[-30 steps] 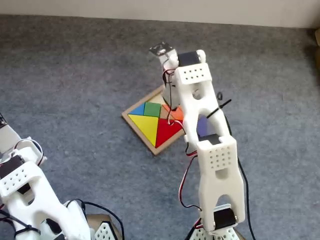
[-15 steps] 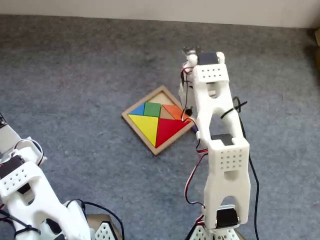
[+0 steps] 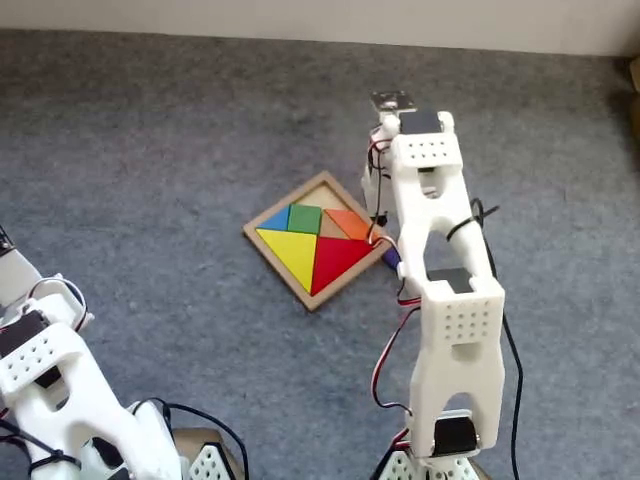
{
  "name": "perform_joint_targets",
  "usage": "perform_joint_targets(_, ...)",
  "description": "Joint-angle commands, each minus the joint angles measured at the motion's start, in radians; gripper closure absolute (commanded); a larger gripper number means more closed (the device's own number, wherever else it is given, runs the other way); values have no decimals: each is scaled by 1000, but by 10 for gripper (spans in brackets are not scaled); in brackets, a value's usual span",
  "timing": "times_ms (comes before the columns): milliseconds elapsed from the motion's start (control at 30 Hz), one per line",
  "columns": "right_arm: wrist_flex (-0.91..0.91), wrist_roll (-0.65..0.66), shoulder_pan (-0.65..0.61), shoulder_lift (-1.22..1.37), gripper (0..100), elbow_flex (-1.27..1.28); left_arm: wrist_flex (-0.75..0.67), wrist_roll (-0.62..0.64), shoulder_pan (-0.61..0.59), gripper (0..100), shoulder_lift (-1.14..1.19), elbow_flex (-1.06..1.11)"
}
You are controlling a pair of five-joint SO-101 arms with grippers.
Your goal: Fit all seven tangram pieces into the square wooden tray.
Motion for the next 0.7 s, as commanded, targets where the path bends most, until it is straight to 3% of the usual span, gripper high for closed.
perform_joint_targets(0,-31,-11,16,-76,964,-64,-15,3,25,976,-22,-42)
perform_joint_targets(267,-124,-6,88,36,968,-56,-15,2,25,976,-24,-35)
perform_joint_targets(533,110,2,134,120,968,-56,-15,2,56,976,-28,-33)
perform_joint_targets(667,168,94,170,119,973,-56,-15,2,61,976,-28,-33)
